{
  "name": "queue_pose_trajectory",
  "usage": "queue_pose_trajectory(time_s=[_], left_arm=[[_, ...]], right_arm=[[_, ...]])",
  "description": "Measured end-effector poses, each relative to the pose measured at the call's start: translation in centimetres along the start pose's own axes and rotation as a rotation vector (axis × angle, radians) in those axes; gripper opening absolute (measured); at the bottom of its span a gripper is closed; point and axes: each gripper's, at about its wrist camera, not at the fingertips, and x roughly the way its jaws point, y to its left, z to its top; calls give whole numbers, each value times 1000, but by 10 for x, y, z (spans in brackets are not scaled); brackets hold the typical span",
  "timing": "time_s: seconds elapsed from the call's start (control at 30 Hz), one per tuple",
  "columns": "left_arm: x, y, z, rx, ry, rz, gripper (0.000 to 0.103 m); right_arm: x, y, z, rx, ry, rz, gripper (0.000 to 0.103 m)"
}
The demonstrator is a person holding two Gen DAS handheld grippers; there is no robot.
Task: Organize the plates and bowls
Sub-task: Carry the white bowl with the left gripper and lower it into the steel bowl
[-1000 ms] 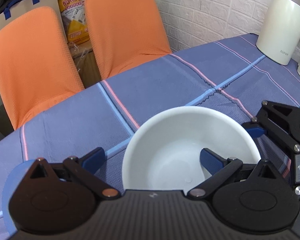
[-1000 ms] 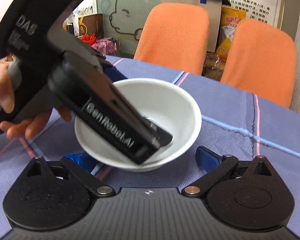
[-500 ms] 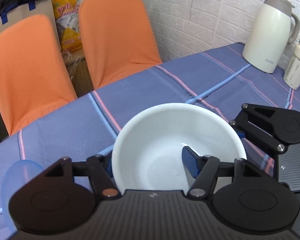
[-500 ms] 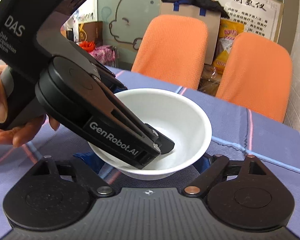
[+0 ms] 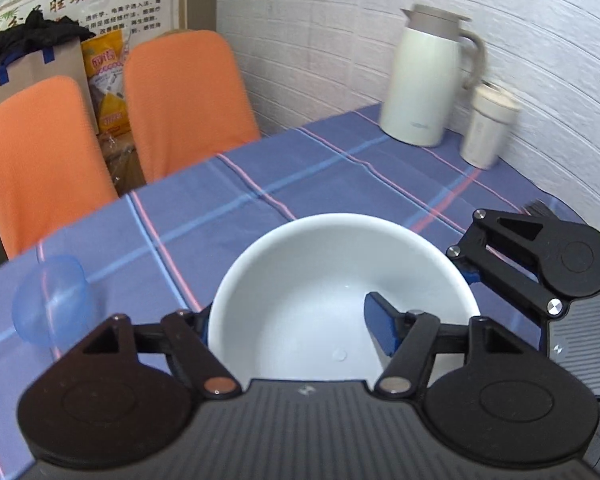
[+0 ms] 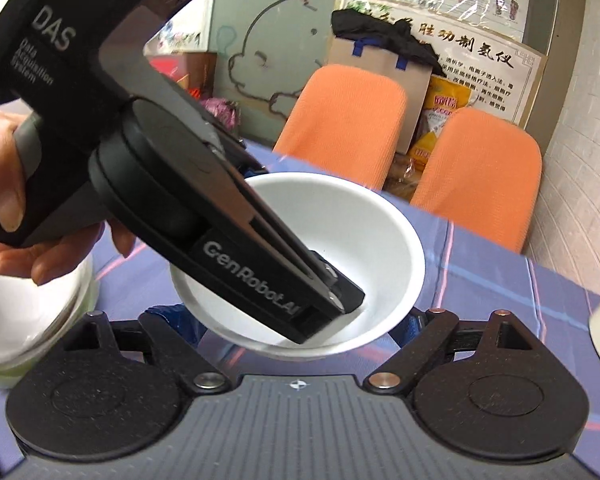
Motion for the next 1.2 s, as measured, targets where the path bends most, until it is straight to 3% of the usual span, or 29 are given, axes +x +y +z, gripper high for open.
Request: queue_pose_trajectory(time_s=[0.17,0.4,0.6,0.73,1.2], left_arm=[[-9,-36,-43,12,27,-30,68],[-5,-62,-83,56,38,-6,69],[-5,-57,-83,39,28,-22,86],[-12,-55,-81,43,-1,-14,89],[-28,-36,-78,13,-33,28,91]], right_arm=[[-26,34,-32,32,42,7,76],[-24,53,-57,64,81,17,77],[-23,54,-58,25,74,-21,77],[-27,60,-62,-23,88,-57,78],[-43,58,-62,38,131,-26,79]])
